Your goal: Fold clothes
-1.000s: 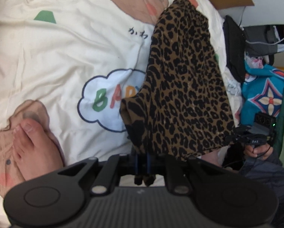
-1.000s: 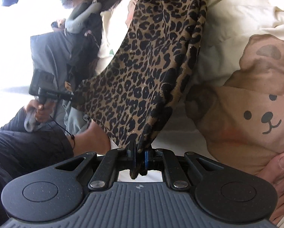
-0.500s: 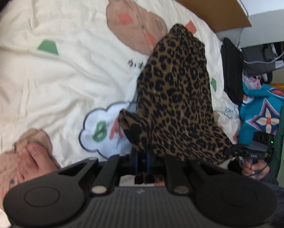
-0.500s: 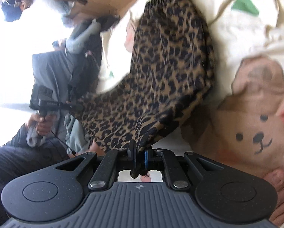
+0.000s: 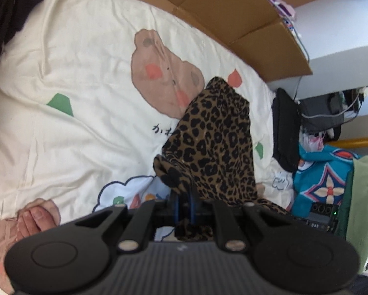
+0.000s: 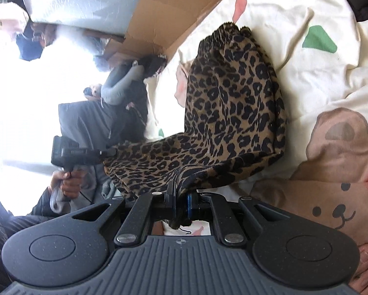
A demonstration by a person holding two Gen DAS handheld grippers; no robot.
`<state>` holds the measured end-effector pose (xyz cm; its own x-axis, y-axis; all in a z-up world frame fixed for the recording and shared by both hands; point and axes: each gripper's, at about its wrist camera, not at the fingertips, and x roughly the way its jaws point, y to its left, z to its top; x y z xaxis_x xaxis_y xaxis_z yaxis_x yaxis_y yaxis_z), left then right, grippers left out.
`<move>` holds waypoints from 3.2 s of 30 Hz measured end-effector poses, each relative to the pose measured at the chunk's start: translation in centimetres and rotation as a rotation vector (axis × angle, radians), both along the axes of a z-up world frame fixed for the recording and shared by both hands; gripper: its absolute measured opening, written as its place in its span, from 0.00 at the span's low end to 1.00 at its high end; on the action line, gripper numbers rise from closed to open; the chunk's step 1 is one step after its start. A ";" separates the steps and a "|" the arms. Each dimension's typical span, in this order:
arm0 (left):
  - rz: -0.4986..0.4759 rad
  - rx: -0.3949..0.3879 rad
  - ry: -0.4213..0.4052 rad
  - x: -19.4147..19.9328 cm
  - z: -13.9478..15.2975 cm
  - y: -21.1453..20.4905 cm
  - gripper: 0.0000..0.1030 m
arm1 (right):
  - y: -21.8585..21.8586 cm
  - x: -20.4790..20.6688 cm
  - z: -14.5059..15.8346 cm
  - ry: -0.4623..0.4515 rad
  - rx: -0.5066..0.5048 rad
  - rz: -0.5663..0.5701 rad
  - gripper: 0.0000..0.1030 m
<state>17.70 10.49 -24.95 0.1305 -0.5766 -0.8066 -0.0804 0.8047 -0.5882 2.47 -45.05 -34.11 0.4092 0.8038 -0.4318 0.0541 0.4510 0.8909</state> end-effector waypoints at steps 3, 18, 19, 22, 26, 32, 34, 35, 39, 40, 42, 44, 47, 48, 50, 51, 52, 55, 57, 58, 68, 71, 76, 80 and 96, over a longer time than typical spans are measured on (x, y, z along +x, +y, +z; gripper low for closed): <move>0.021 -0.003 -0.002 0.1 -0.3 0.1 0.09 | -0.3 0.4 0.0 -0.011 0.010 -0.030 0.06; 0.113 -0.049 -0.076 5.3 -1.8 -1.8 0.09 | -1.6 2.4 -0.5 -0.037 -0.005 -0.186 0.06; 0.119 -0.050 -0.078 5.6 -2.0 -1.9 0.09 | -1.8 2.5 -0.6 -0.038 -0.006 -0.200 0.06; 0.137 -0.045 -0.088 6.2 -2.4 -2.2 0.09 | -2.2 2.9 -0.8 -0.045 -0.005 -0.236 0.06; 0.155 -0.021 -0.099 7.3 -3.2 -2.7 0.09 | -2.3 4.1 -1.3 -0.043 -0.022 -0.257 0.06; 0.180 0.013 -0.085 8.0 -4.7 -2.7 0.09 | -2.4 6.0 -1.8 -0.043 -0.041 -0.270 0.06; 0.191 0.016 -0.082 8.0 -4.9 -2.5 0.09 | -2.5 6.5 -1.7 -0.045 -0.047 -0.270 0.06; 0.195 0.017 -0.080 7.9 -5.0 -2.3 0.09 | -2.6 6.7 -1.8 -0.045 -0.050 -0.270 0.06; 0.195 0.034 -0.076 8.1 -5.6 -2.3 0.09 | -2.8 7.6 -2.5 -0.028 -0.065 -0.281 0.06; 0.187 0.042 -0.079 8.2 -5.9 -2.5 0.09 | -2.9 7.8 -3.0 -0.016 -0.067 -0.289 0.06; 0.187 0.050 -0.069 8.7 -6.8 -2.7 0.09 | -3.0 8.3 -3.8 0.007 -0.073 -0.300 0.06; 0.186 0.057 -0.059 9.2 -7.7 -2.9 0.09 | -3.1 8.6 -4.5 0.023 -0.078 -0.310 0.06; 0.179 0.061 -0.077 10.2 -8.3 -3.3 0.09 | -3.2 9.0 -5.2 0.038 -0.082 -0.324 0.07; 0.178 0.062 -0.081 10.6 -8.4 -3.4 0.09 | -3.2 9.2 -5.3 0.040 -0.084 -0.326 0.07; 0.175 0.063 -0.089 11.3 -8.6 -3.6 0.09 | -3.2 9.5 -5.5 0.047 -0.085 -0.330 0.09; 0.172 0.063 -0.092 11.6 -8.7 -3.8 0.09 | -3.3 9.6 -5.6 0.052 -0.084 -0.333 0.10; 0.169 0.063 -0.094 11.9 -8.9 -3.9 0.09 | -3.3 9.7 -5.8 0.057 -0.085 -0.336 0.10; 0.169 0.066 -0.087 12.5 -9.3 -4.1 0.10 | -3.4 10.1 -5.9 0.059 -0.083 -0.339 0.11; 0.167 0.073 -0.083 12.9 -9.5 -4.3 0.10 | -3.4 10.4 -5.8 0.058 -0.081 -0.339 0.15; 0.164 0.076 -0.083 13.0 -9.5 -4.4 0.11 | -3.4 10.6 -5.8 0.058 -0.080 -0.338 0.18; 0.152 0.089 -0.119 14.7 -9.0 -5.8 0.16 | -4.8 12.2 -4.7 0.025 -0.078 -0.376 0.42; 0.148 0.104 -0.135 15.1 -8.8 -6.1 0.18 | -4.8 12.8 -4.4 0.017 -0.101 -0.364 0.42; 0.168 0.130 -0.200 15.6 -7.4 -5.7 0.26 | -4.6 13.2 -3.9 -0.006 -0.133 -0.353 0.42; 0.175 0.135 -0.241 15.9 -6.4 -5.2 0.28 | -4.6 12.9 -3.2 -0.030 -0.187 -0.353 0.42; -0.028 0.319 -0.308 16.0 -9.6 -8.1 0.33 | -3.5 12.4 -2.8 -0.034 -0.461 -0.263 0.42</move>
<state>33.66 2.37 -34.50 0.3810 -0.3121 -0.8703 0.0839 0.9491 -0.3036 14.87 -48.52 -36.92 0.5909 0.4021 -0.6994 0.1925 0.7716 0.6063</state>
